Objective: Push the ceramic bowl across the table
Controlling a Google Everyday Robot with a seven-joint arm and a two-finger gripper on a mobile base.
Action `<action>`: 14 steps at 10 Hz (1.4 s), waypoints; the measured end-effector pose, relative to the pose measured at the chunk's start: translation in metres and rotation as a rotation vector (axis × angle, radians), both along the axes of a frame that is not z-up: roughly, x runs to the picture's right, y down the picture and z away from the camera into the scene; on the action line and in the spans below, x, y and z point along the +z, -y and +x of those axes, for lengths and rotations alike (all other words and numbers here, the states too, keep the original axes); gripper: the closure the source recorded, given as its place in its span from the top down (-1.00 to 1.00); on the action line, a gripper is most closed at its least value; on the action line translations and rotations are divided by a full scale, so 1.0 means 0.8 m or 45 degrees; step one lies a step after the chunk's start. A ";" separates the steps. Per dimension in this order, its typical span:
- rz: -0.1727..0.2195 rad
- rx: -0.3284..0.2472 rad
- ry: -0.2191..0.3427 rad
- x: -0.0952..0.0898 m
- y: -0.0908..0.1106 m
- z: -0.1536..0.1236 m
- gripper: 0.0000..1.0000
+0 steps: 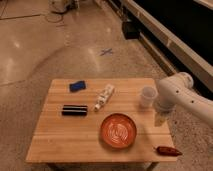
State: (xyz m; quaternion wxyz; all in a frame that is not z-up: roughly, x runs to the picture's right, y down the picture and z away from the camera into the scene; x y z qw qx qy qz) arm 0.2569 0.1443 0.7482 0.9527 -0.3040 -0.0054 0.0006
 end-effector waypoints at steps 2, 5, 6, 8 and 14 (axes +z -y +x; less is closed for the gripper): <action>-0.025 -0.008 0.019 0.014 -0.018 -0.007 0.30; -0.052 -0.048 0.070 0.033 -0.046 -0.023 0.30; -0.053 -0.063 0.094 0.038 -0.053 -0.031 0.30; -0.058 -0.087 0.130 0.046 -0.069 -0.044 0.30; -0.090 -0.132 0.205 0.060 -0.097 -0.081 0.30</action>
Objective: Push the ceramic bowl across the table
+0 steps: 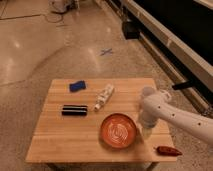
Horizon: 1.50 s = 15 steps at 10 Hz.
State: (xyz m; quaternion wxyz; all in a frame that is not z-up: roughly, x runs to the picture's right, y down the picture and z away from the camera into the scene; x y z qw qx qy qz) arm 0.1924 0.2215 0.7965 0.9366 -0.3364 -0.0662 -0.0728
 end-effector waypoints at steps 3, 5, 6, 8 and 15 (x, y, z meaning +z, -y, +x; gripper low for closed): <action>-0.019 -0.015 0.047 0.003 0.000 -0.032 0.30; -0.032 -0.034 0.076 0.004 -0.001 -0.054 0.30; -0.037 -0.040 0.086 0.005 -0.002 -0.062 0.30; -0.056 -0.049 0.101 0.008 -0.009 -0.076 0.30; -0.108 -0.019 0.115 0.002 -0.018 -0.129 0.30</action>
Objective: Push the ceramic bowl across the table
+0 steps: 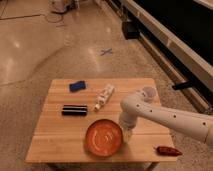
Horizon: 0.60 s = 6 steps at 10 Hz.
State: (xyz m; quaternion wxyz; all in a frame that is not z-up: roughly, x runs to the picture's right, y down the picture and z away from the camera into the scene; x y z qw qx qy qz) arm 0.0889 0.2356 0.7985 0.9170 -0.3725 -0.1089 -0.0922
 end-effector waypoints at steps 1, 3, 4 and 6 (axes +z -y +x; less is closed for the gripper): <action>-0.004 0.004 -0.006 -0.003 -0.001 -0.007 0.30; -0.012 0.007 -0.019 -0.008 -0.005 -0.019 0.30; -0.017 0.005 -0.022 -0.010 -0.009 -0.028 0.30; -0.021 0.001 -0.024 -0.013 -0.014 -0.042 0.30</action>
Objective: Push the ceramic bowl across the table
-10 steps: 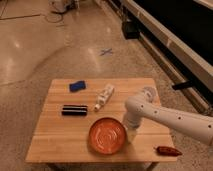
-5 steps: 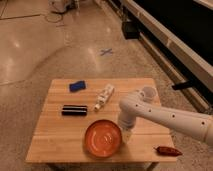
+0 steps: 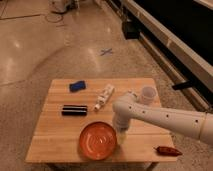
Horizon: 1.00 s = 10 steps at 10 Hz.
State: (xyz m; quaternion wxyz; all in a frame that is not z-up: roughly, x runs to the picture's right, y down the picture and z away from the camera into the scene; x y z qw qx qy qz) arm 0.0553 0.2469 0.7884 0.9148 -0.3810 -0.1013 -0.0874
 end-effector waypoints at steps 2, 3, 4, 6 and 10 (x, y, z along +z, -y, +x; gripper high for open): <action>-0.007 -0.003 -0.001 -0.002 -0.006 -0.013 0.30; -0.009 -0.003 -0.003 -0.003 -0.009 -0.017 0.30; -0.011 -0.005 -0.007 -0.005 -0.014 -0.025 0.30; -0.008 -0.011 -0.012 -0.010 -0.022 -0.037 0.30; 0.010 -0.024 0.045 -0.035 -0.043 -0.082 0.30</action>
